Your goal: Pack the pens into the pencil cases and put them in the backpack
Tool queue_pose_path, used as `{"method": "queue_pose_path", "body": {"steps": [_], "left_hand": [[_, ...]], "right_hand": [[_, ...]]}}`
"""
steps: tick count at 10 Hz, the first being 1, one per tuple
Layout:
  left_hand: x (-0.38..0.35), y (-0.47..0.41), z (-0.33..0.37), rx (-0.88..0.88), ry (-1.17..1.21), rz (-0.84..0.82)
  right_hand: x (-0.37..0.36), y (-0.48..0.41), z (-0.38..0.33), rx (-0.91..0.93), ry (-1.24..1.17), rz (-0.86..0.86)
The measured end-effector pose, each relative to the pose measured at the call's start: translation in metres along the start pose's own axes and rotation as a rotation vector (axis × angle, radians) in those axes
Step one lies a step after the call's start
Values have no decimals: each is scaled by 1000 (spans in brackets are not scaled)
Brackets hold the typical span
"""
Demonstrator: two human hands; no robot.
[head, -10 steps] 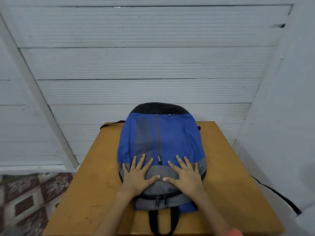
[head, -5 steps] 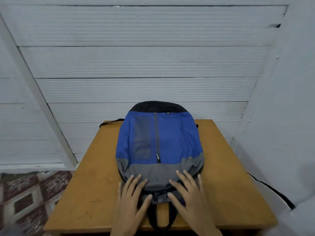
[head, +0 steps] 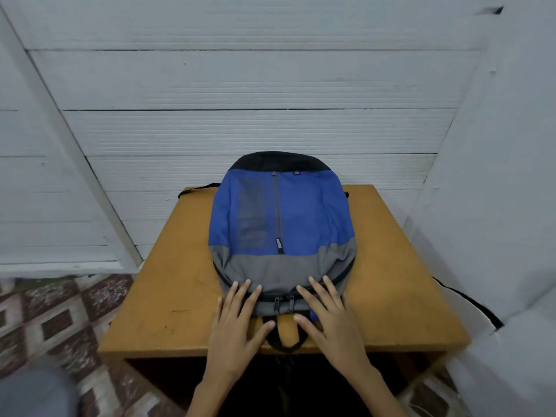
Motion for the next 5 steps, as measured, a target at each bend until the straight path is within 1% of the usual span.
{"method": "queue_pose_path", "body": {"steps": [2,4,5], "left_hand": [[-1,0,0,6,-8,-7],[2,0,1,-17,36,-8],[3,8,6,-12,68,7]], "right_hand": [[0,1,-1,-4,-35,83],[0,3,-1,3,-44,106],[0,11,-7,-37,-16,107]]}}
Point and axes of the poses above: each hand's wrist, its own y-axis away from the middle knuckle, its own x-axis out of the back of the hand, z = x × y, the point moved 4 cm from there along -y, towards the middle knuckle, and after that the axes turned 14 degrees about y, right-handed, at the moved point
